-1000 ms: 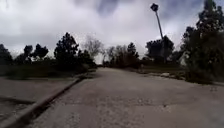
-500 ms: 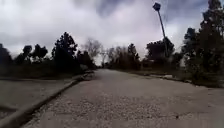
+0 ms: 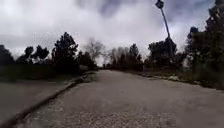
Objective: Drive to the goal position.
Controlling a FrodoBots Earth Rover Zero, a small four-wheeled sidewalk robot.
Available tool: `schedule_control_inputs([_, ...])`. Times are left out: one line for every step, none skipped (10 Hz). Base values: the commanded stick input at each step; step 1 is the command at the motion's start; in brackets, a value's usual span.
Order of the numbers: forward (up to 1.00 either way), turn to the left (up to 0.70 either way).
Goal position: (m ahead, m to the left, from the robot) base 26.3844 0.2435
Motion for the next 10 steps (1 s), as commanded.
schedule_control_inputs([0.7,0.0])
schedule_control_inputs([0.7,0.0])
schedule_control_inputs([0.7,0.0])
schedule_control_inputs([0.7,0.0])
schedule_control_inputs([0.7,0.0])
schedule_control_inputs([0.7,0.0])
schedule_control_inputs([0.7,0.0])
schedule_control_inputs([0.7,0.0])
schedule_control_inputs([0.7,0.0])
schedule_control_inputs([0.7,0.0])
